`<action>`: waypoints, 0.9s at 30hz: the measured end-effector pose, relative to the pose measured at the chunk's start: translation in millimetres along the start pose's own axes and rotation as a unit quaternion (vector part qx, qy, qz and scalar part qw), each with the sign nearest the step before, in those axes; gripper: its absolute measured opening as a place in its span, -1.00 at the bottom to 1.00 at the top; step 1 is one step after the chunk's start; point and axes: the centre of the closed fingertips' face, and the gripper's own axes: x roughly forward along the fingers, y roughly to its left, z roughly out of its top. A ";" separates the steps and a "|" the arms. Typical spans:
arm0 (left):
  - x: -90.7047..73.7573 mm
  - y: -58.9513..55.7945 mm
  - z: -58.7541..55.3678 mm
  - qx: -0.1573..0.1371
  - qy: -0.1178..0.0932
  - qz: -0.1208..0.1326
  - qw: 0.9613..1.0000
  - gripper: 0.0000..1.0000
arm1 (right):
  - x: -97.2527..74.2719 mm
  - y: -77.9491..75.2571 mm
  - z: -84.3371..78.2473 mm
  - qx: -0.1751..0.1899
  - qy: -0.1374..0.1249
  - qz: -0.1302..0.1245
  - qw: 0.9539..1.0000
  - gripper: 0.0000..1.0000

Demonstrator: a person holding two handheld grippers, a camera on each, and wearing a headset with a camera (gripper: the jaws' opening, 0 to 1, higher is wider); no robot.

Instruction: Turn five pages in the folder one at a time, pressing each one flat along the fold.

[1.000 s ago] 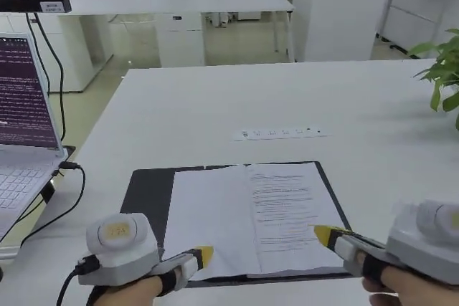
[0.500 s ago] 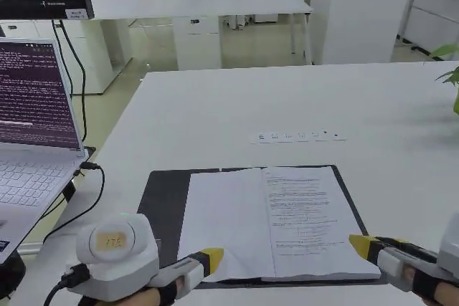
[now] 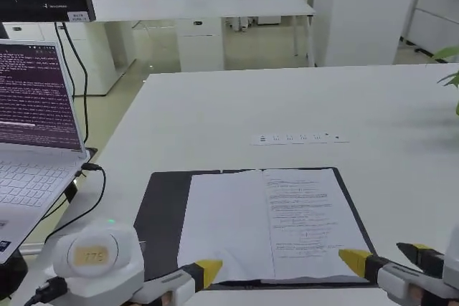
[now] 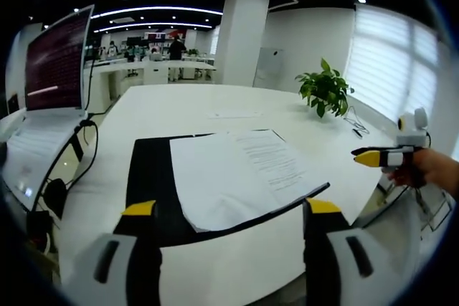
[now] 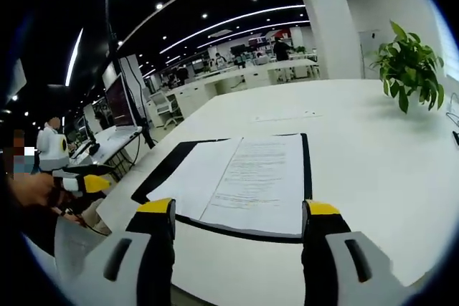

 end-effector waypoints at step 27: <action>-3.4 7.4 -3.1 0.039 0.010 0.002 0.999 0.98 | -19.7 -14.2 4.7 -0.056 -0.021 0.005 0.998 1.00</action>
